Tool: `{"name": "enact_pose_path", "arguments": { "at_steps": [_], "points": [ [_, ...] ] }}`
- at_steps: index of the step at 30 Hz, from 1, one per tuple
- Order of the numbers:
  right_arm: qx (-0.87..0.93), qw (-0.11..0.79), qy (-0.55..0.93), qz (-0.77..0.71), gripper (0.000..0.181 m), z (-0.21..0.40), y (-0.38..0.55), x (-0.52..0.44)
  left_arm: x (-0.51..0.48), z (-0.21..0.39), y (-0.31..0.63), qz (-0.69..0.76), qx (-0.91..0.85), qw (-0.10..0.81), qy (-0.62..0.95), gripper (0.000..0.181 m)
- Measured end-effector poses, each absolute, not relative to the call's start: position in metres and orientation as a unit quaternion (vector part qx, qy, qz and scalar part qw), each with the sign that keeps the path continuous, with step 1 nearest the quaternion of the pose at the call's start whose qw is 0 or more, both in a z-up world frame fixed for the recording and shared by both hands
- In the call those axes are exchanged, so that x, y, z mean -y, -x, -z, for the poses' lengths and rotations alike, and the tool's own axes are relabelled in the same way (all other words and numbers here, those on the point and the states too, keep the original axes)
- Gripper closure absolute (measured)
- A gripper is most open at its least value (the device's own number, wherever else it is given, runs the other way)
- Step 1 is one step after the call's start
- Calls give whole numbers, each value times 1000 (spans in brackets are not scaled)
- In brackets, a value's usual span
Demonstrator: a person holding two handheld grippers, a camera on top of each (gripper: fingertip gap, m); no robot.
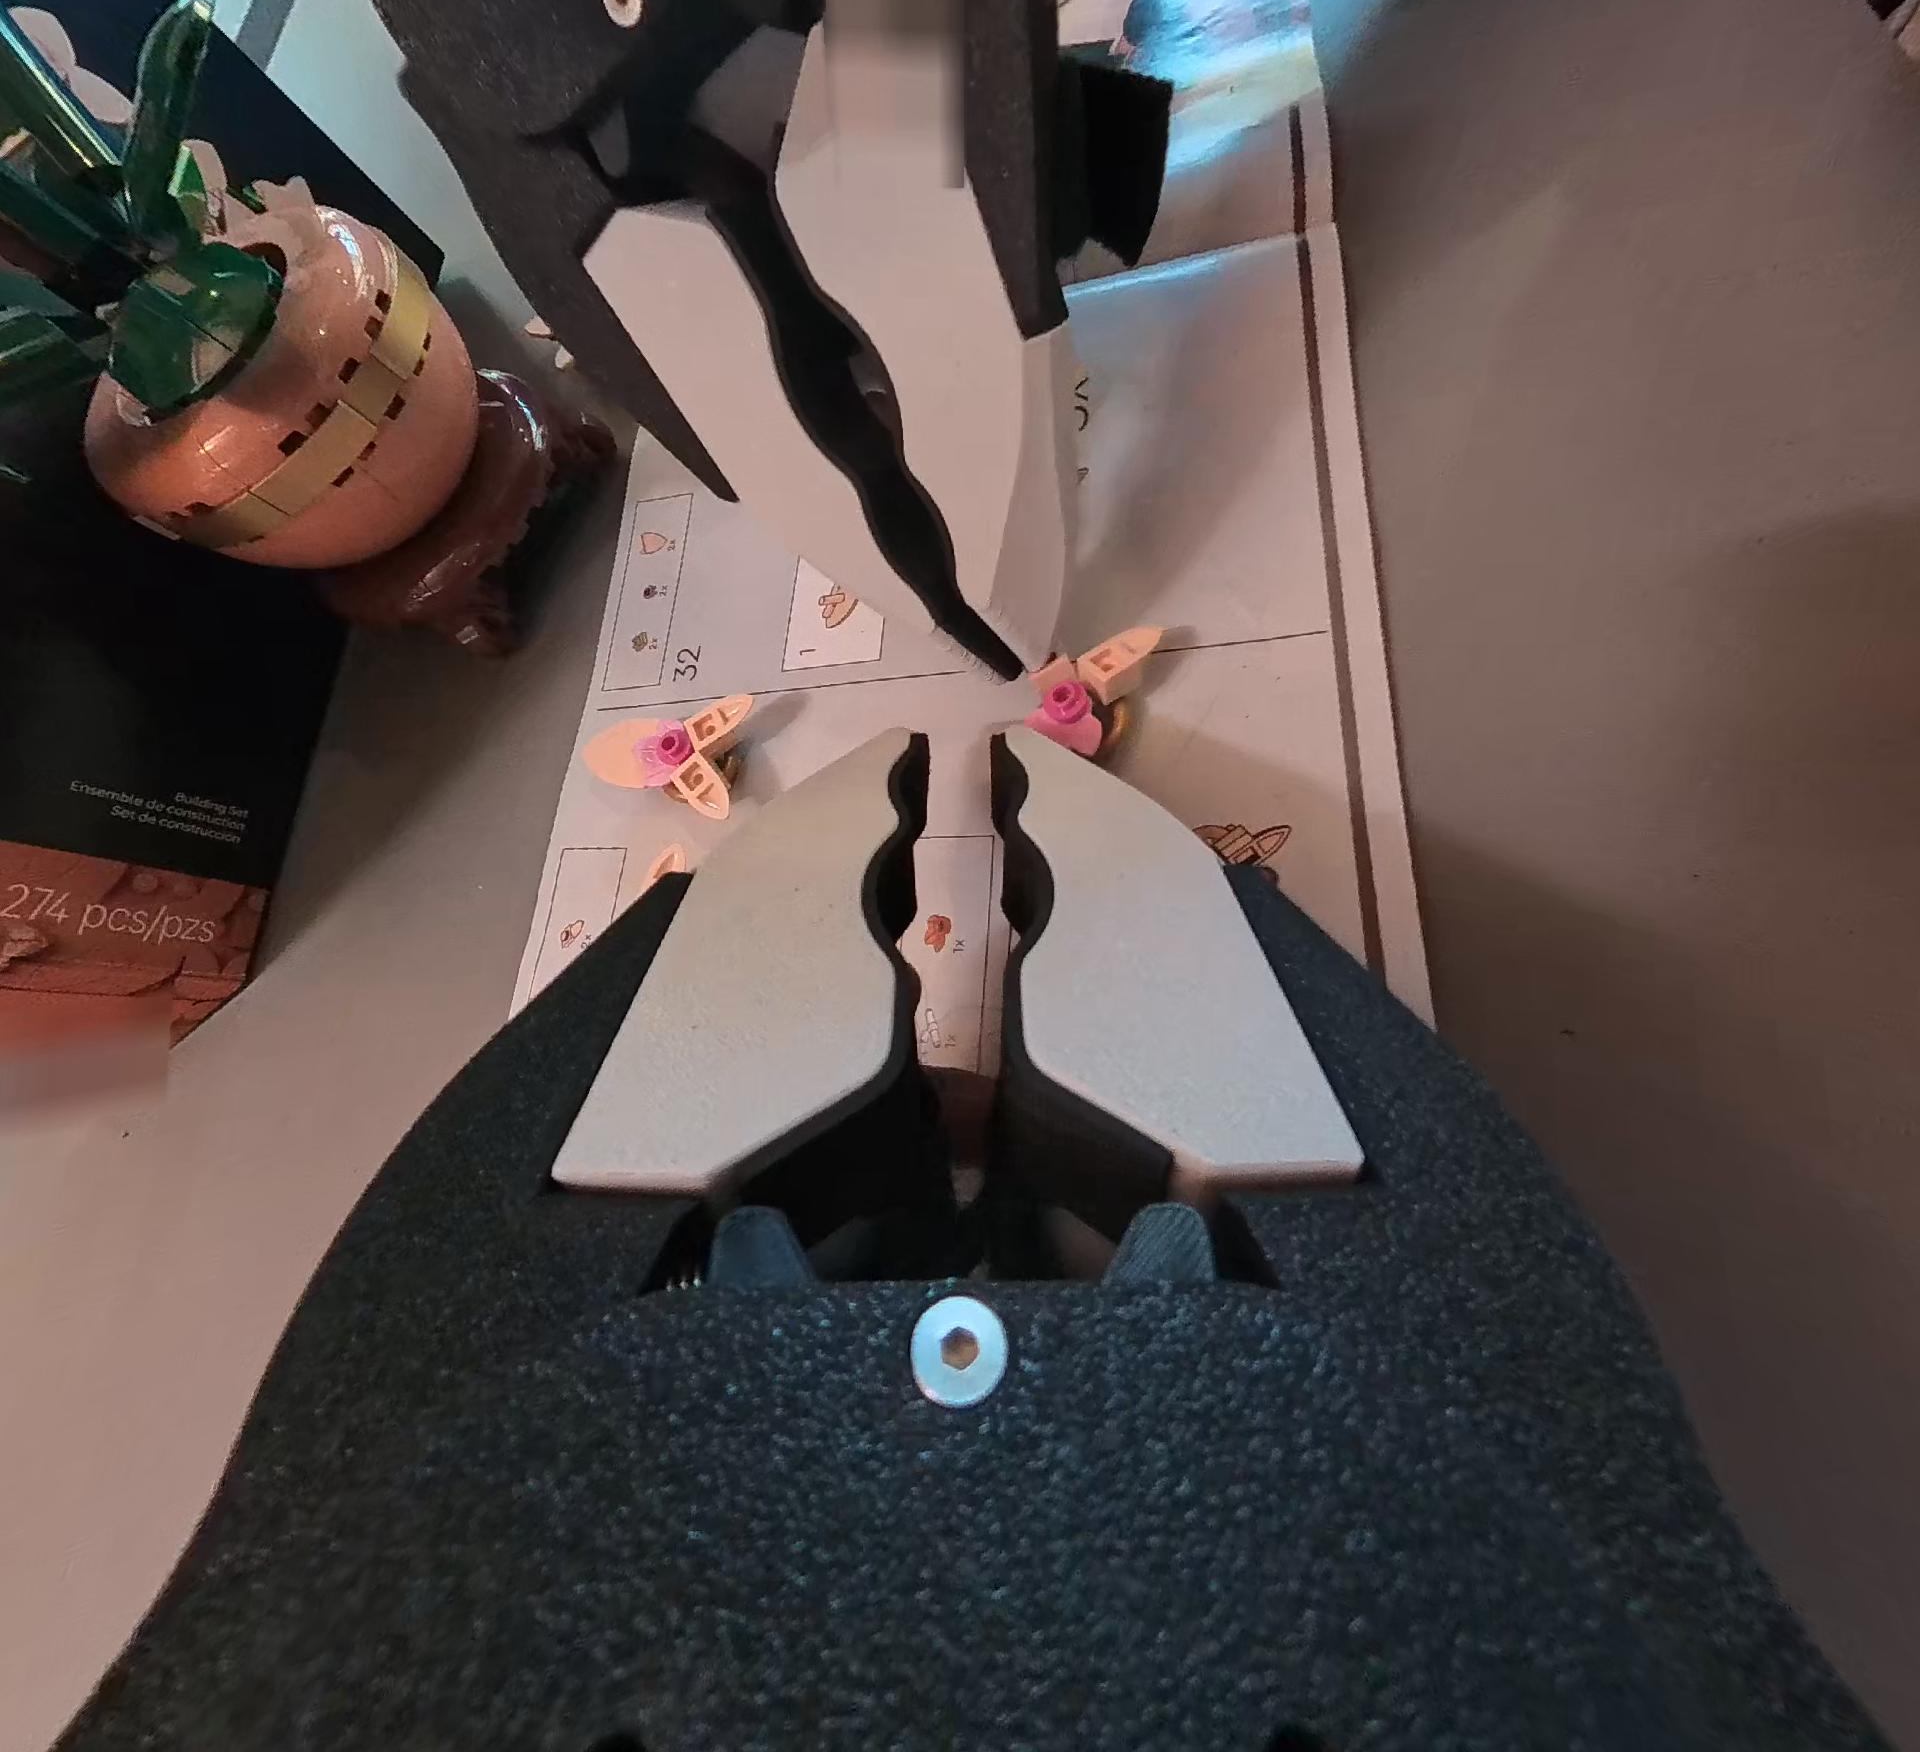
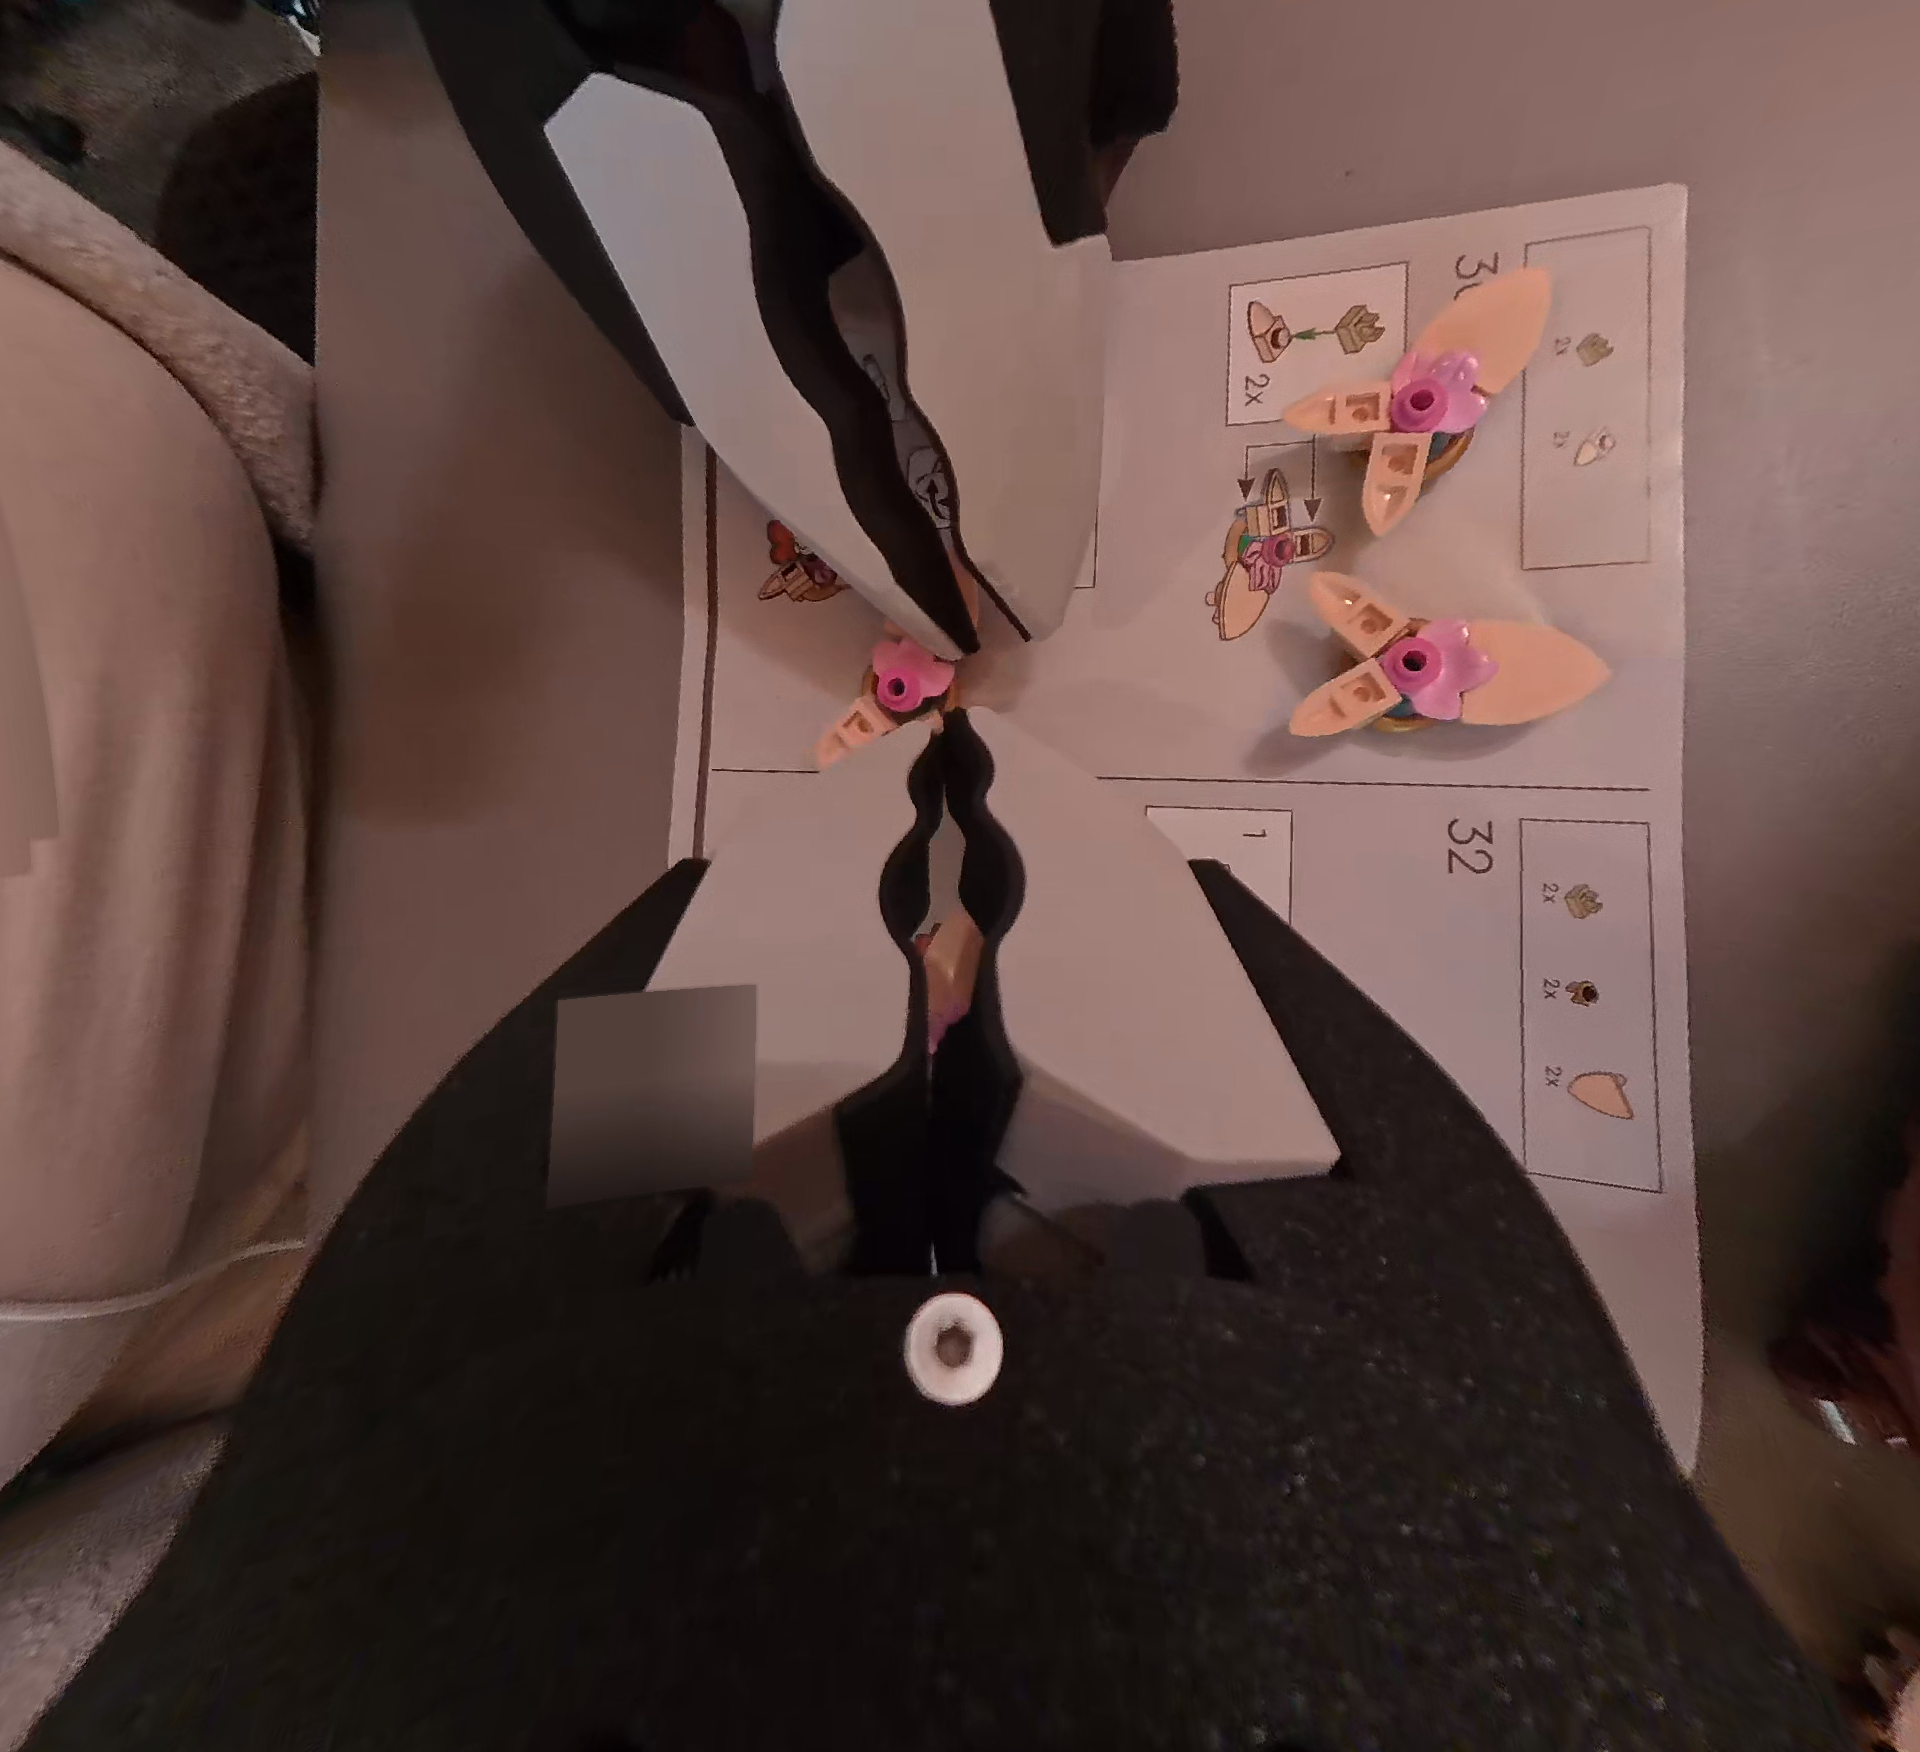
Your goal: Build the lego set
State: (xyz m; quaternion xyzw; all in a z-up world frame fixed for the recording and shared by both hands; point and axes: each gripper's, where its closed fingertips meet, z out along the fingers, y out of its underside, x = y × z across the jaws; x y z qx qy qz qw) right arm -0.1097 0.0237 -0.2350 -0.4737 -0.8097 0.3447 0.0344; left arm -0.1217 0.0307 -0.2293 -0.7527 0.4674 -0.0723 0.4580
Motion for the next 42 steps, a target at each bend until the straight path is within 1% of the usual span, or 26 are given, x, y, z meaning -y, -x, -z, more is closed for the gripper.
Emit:
{"name": "enact_pose_path", "arguments": {
  "at_steps": [11,15,17,20,23,24,25,27,28,30,36,42],
  "points": [
    [828,56,463,-312,181,234,111,-20,-31,230,121,62,-468,461,751,170],
    [834,73,462,-294,181,233,113,-21,-34,222,132,46,-449,475,756,165],
    [829,76,459,-310,181,226,113,-20,-27,207,138,79,-418,486,763,163],
    [827,70,452,-327,181,221,110,-18,-7,195,128,153,-390,467,779,161],
    [840,60,441,-310,181,229,107,-16,-5,199,114,124,-414,465,773,162],
    [843,58,439,-305,181,231,107,-16,-8,203,113,105,-422,460,774,160],
    [844,58,439,-301,181,233,107,-16,-11,207,113,90,-429,455,775,165],
    [843,58,439,-304,181,233,108,-15,-12,214,110,89,-441,444,775,166],
    [843,59,440,-304,181,233,108,-16,-11,218,108,95,-447,436,775,172],
    [843,60,441,-302,181,233,107,-17,-10,223,109,93,-453,424,779,175],
    [844,56,441,-300,181,234,107,-17,-10,230,113,101,-444,412,789,179],
    [848,54,436,-296,181,234,107,-15,-10,231,112,113,-434,415,792,179]
  ]
}}
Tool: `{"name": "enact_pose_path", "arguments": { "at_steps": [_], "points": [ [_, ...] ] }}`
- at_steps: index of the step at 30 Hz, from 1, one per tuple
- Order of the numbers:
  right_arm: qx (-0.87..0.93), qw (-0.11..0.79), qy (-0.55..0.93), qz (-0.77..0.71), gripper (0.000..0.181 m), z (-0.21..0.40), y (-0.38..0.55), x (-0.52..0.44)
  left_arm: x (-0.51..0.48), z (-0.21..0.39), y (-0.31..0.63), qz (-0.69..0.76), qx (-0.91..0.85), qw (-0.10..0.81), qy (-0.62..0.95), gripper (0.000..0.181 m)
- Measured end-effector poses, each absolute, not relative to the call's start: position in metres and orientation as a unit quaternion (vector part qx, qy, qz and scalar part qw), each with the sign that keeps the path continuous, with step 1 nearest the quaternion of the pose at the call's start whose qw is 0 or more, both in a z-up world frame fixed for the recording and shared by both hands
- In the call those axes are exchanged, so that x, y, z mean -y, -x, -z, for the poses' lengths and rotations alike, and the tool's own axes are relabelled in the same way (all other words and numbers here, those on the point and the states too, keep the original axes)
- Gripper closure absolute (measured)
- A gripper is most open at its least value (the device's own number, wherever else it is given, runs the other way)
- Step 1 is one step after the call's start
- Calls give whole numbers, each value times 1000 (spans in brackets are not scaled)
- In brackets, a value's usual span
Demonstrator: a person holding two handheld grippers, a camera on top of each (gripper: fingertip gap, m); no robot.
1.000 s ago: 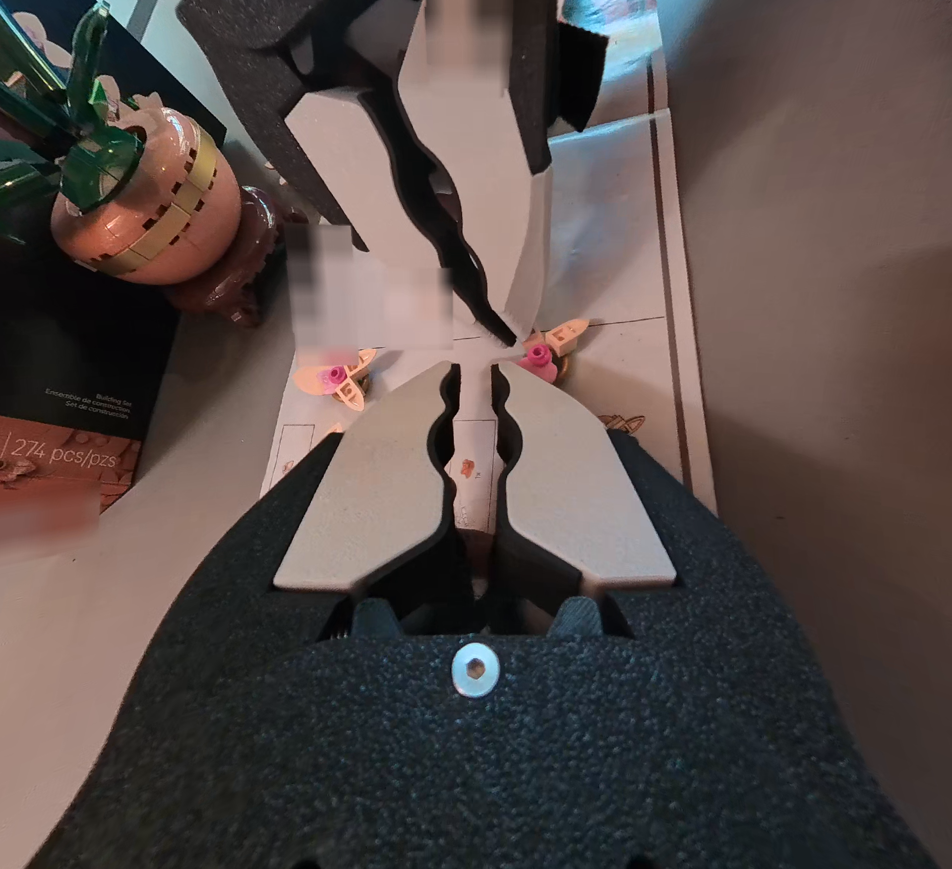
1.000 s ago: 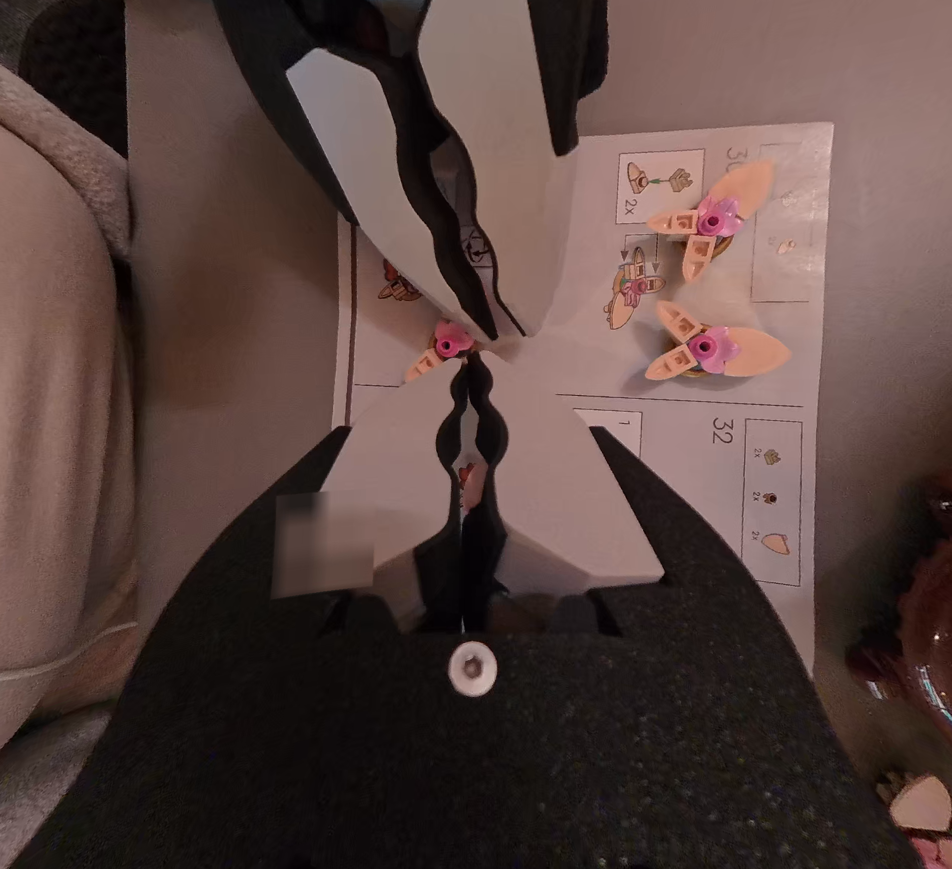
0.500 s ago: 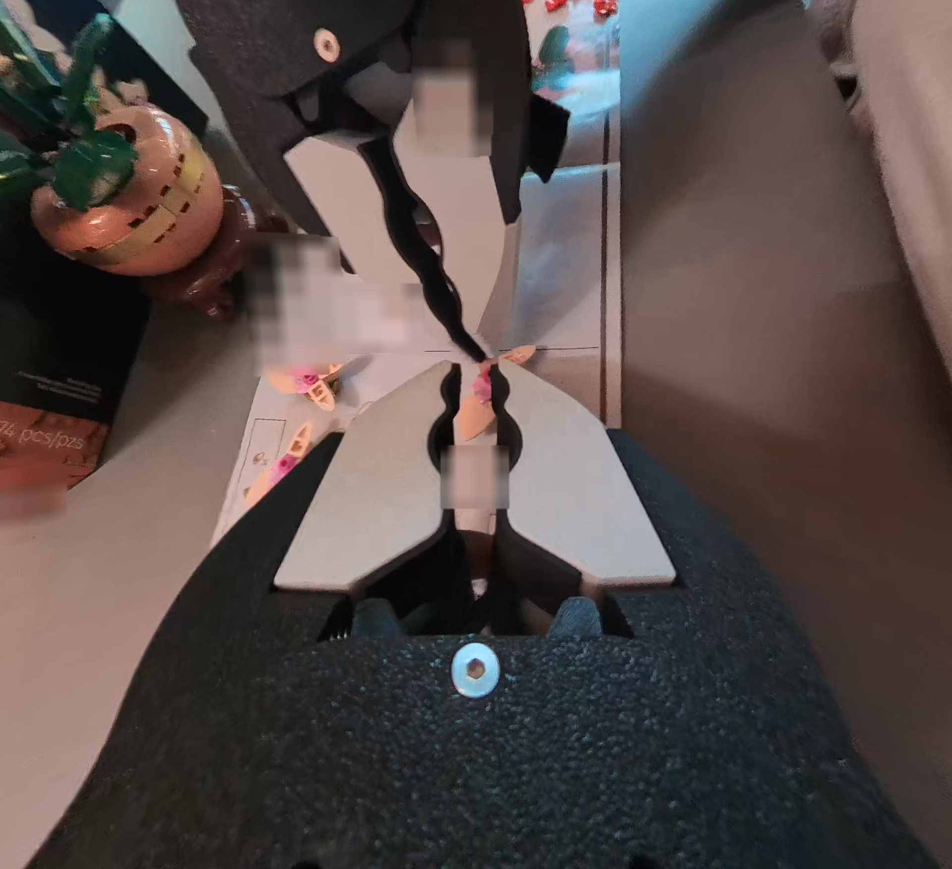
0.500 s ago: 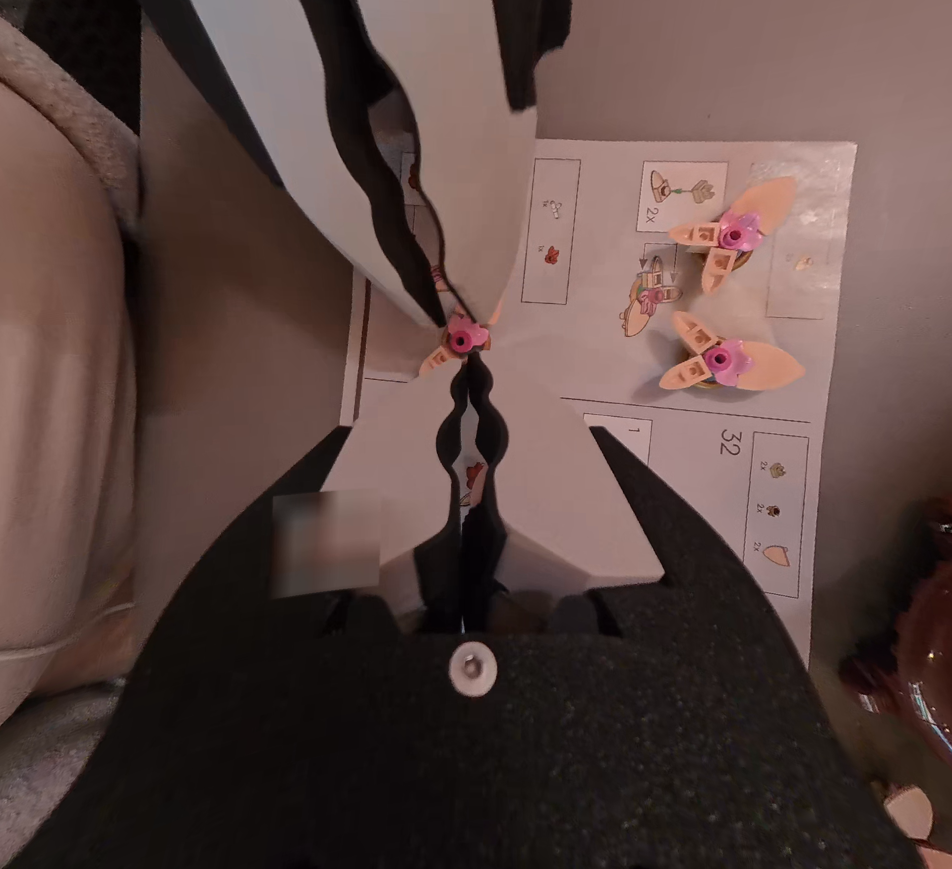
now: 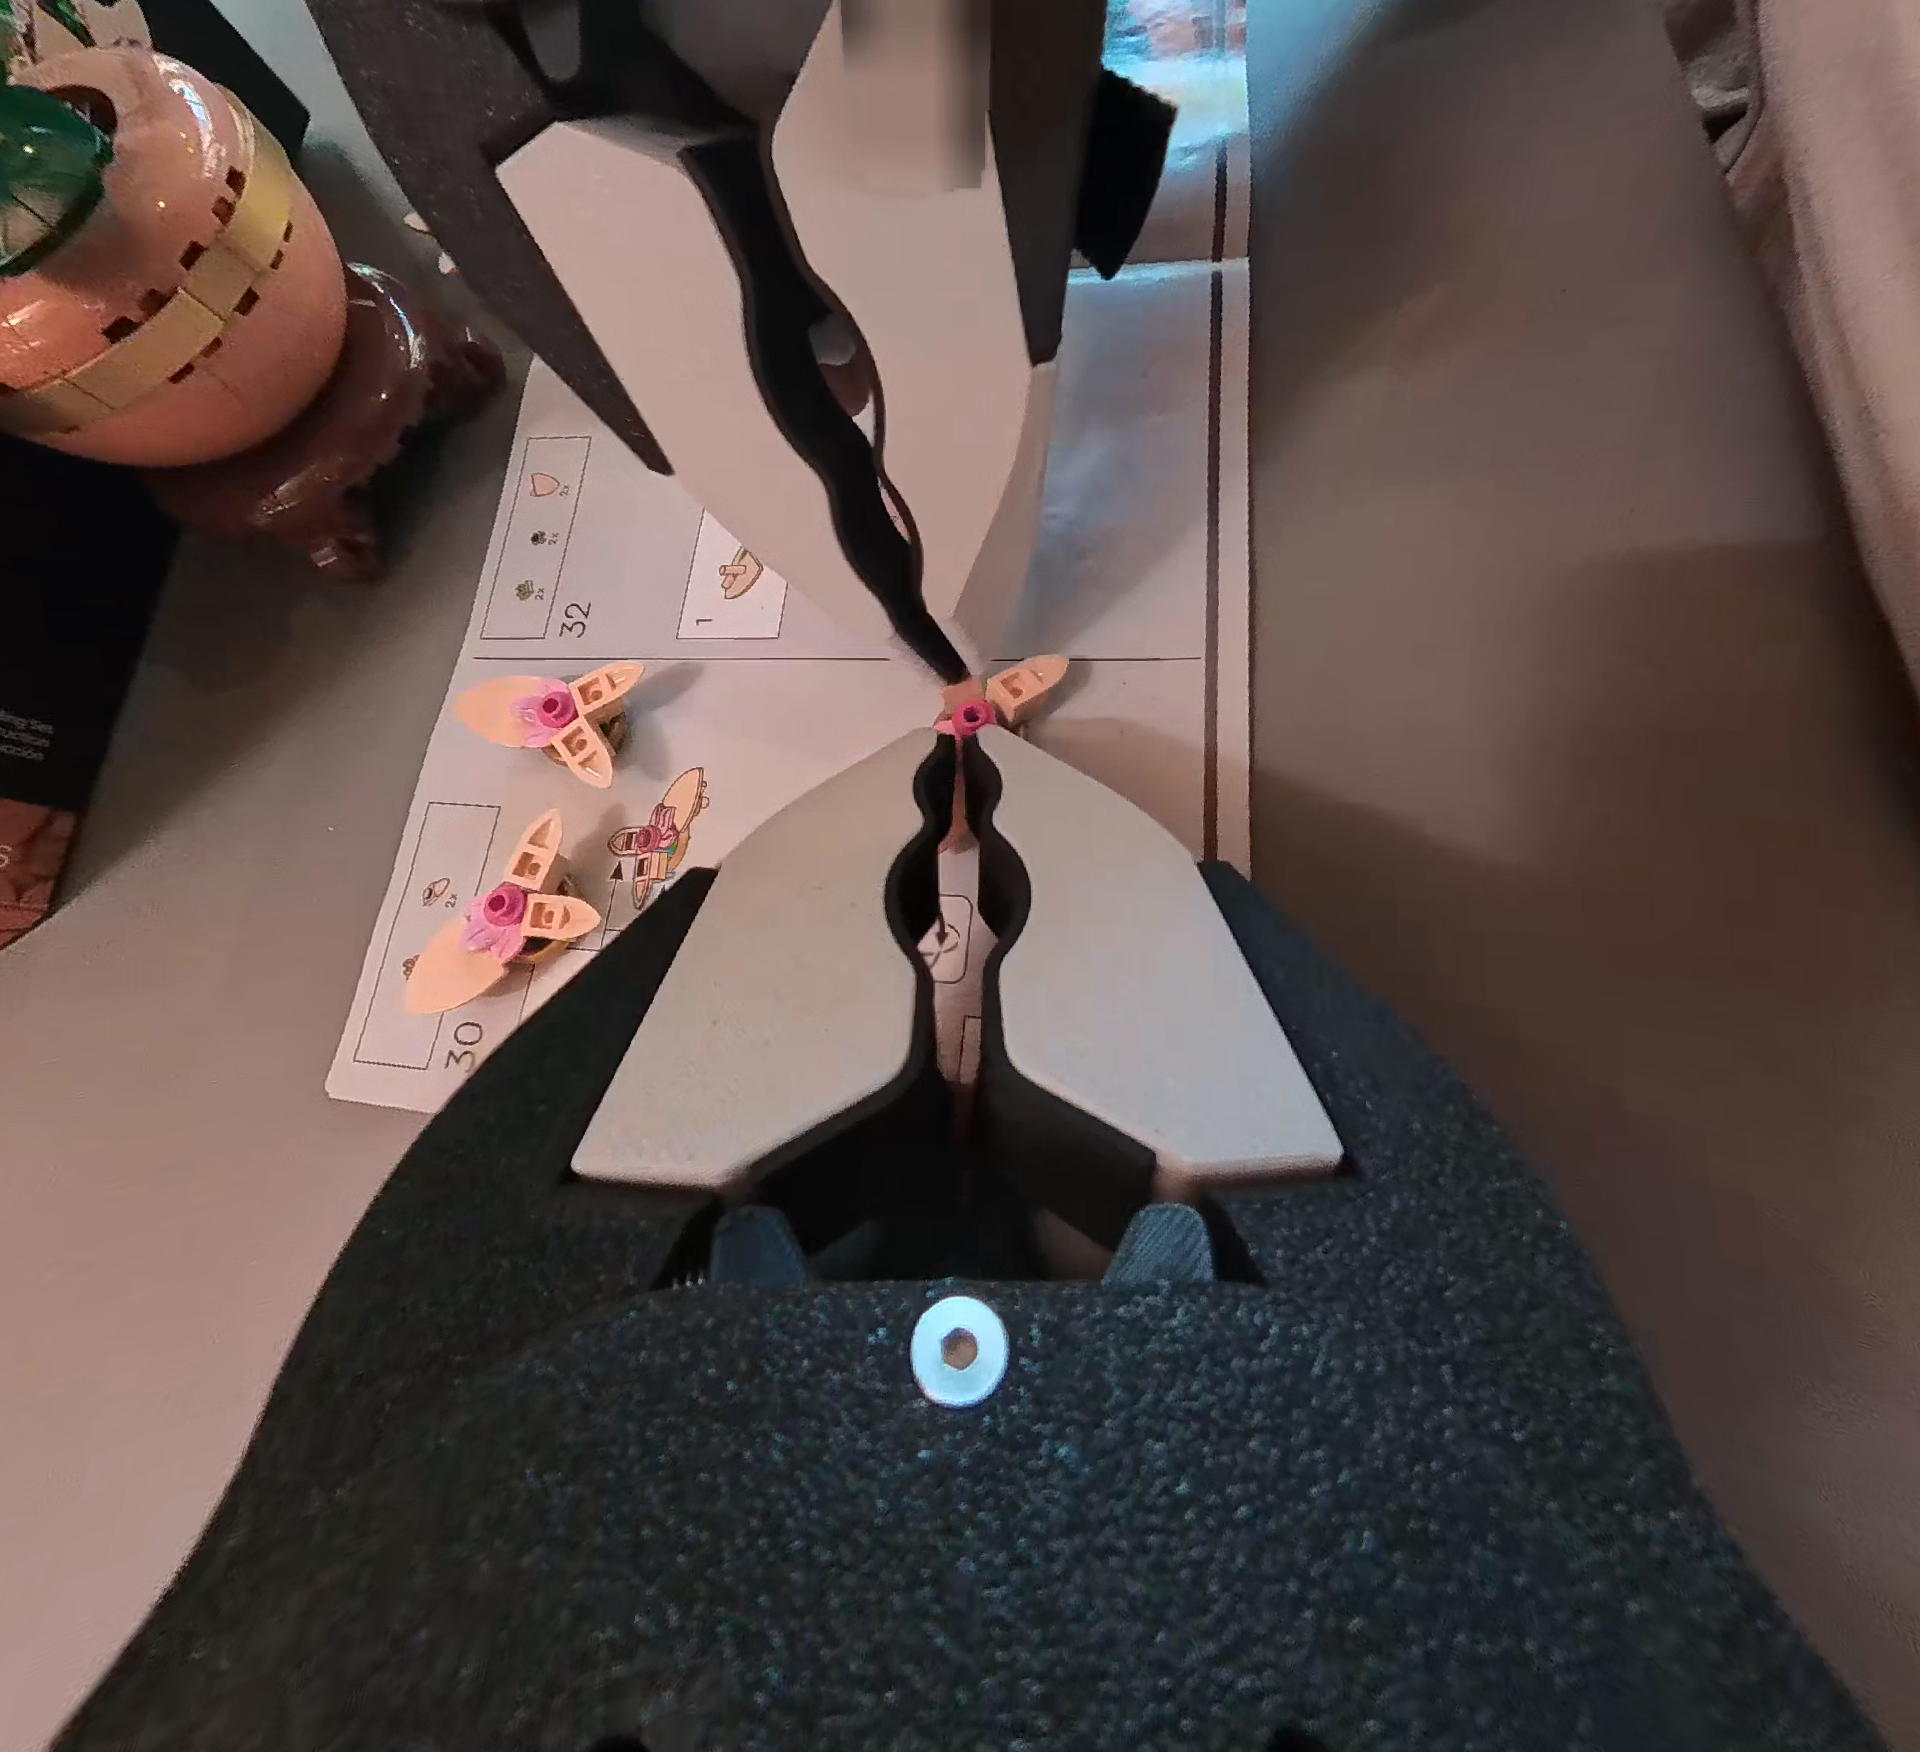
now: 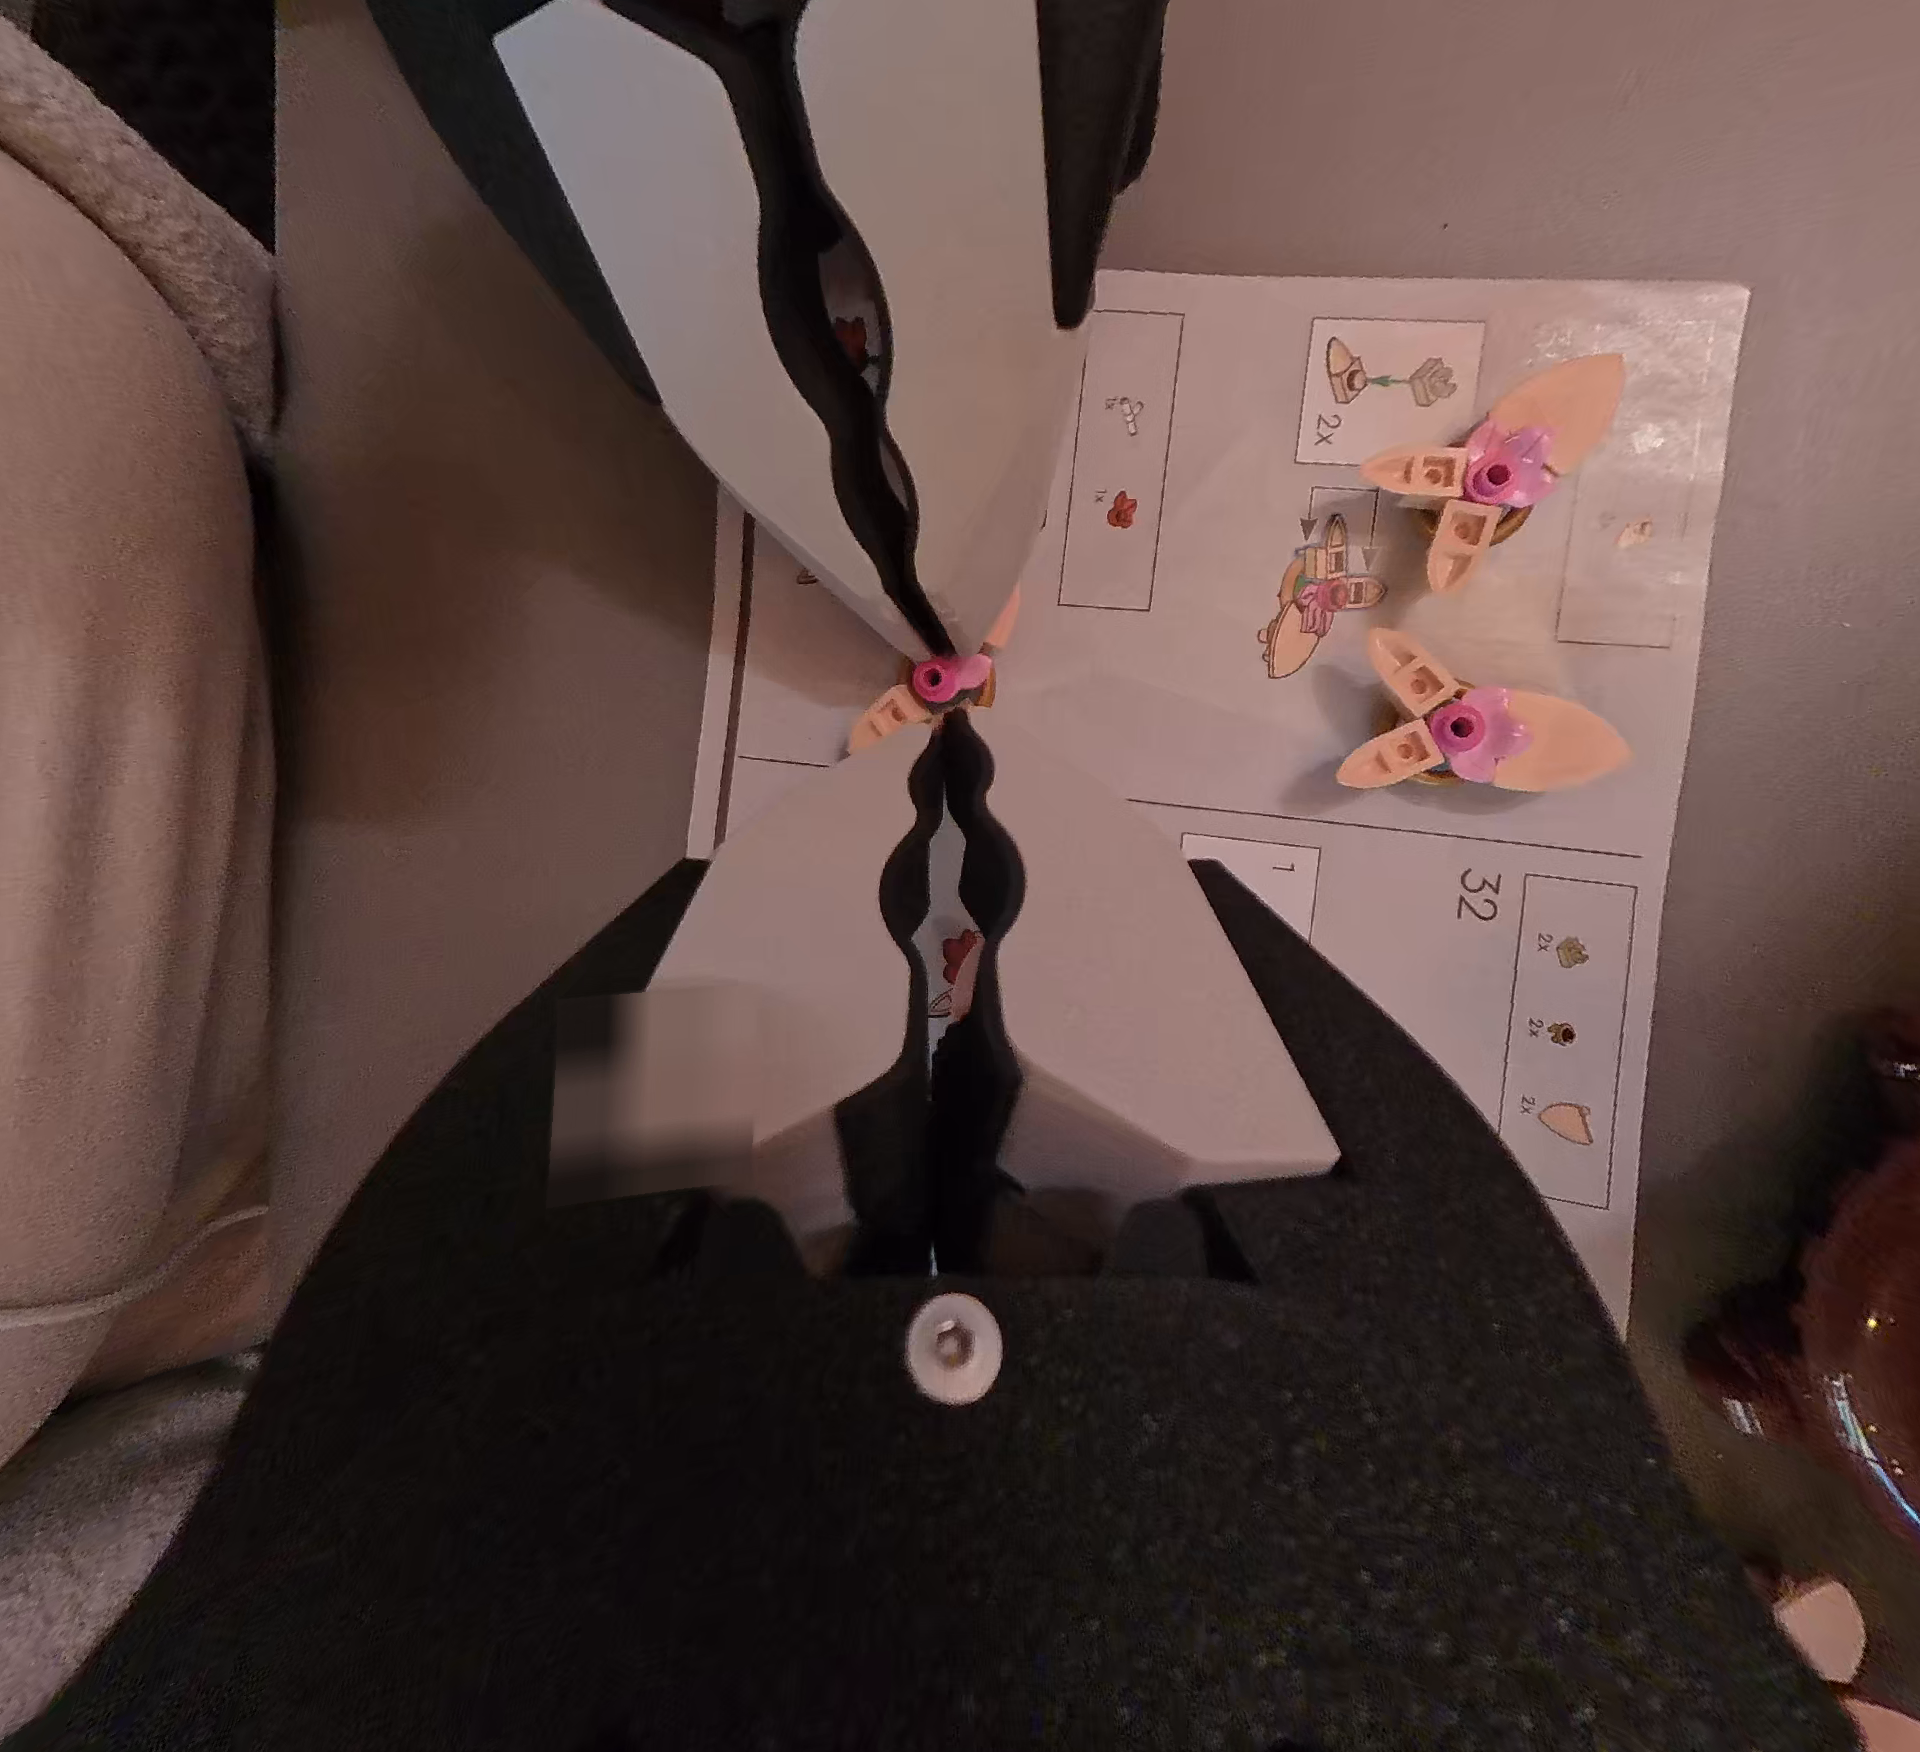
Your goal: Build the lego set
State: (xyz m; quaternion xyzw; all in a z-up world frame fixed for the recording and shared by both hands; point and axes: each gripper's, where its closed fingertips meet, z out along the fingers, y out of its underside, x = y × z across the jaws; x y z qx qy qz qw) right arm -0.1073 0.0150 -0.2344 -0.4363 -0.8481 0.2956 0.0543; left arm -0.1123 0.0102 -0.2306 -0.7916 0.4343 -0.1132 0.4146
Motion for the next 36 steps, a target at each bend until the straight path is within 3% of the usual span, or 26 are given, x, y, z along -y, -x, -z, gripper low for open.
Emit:
{"name": "enact_pose_path", "arguments": {
  "at_steps": [36],
  "points": [
    [830,53,456,-317,181,234,113,-17,-10,230,111,127,-430,422,788,181]
  ]
}}
